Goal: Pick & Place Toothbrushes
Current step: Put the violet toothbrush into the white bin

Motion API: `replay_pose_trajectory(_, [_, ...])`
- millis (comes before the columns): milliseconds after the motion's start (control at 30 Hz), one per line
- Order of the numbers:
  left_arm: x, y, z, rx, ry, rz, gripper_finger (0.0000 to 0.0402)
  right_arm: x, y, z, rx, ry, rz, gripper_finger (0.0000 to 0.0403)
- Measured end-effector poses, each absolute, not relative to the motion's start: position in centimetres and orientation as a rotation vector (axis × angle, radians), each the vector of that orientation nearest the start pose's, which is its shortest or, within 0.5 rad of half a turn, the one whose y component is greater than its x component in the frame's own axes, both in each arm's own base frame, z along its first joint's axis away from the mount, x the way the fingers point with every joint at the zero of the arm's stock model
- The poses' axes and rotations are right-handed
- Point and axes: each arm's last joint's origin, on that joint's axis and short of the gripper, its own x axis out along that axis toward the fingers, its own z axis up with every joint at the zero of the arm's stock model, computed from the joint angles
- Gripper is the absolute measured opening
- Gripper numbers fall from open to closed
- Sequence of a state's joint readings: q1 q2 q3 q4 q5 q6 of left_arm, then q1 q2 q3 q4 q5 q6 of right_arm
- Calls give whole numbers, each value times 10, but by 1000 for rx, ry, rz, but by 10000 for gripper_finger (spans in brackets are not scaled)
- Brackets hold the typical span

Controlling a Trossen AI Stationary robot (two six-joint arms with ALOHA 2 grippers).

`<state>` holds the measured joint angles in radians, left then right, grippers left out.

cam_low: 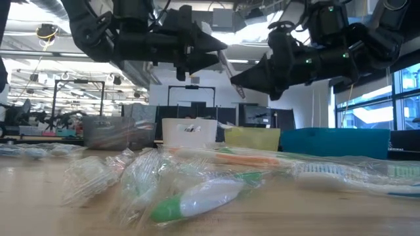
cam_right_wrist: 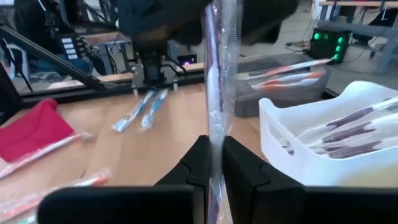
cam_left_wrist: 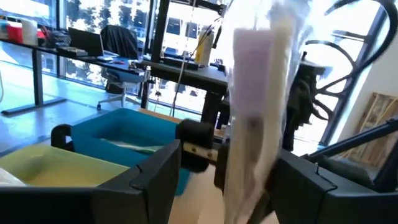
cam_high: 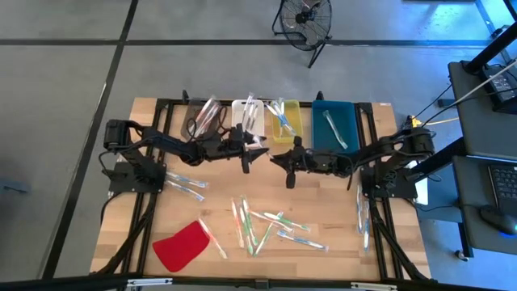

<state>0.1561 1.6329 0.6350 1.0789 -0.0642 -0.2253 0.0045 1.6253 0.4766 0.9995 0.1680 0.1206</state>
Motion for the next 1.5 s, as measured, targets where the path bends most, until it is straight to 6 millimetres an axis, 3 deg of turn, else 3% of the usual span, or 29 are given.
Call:
replay_pose_trajectory(300, [311, 54, 201, -236, -102, 210, 189, 291, -3, 146, 125, 177, -177, 29])
replay_pose_trajectory(733, [312, 53, 195, -238, -40, 187, 21, 290, -4, 145, 128, 184, -215, 29])
replay_pose_trajectory(1000, [312, 53, 195, -217, -36, 188, 24, 290, -4, 145, 127, 188, -213, 34])
replay_pose_trajectory(1167, [311, 56, 194, -213, -26, 191, 13, 290, -4, 143, 112, 216, -206, 74])
replay_pose_trajectory(1500, [309, 63, 189, -225, 41, 200, 15, 287, -4, 139, 158, 278, -200, 199])
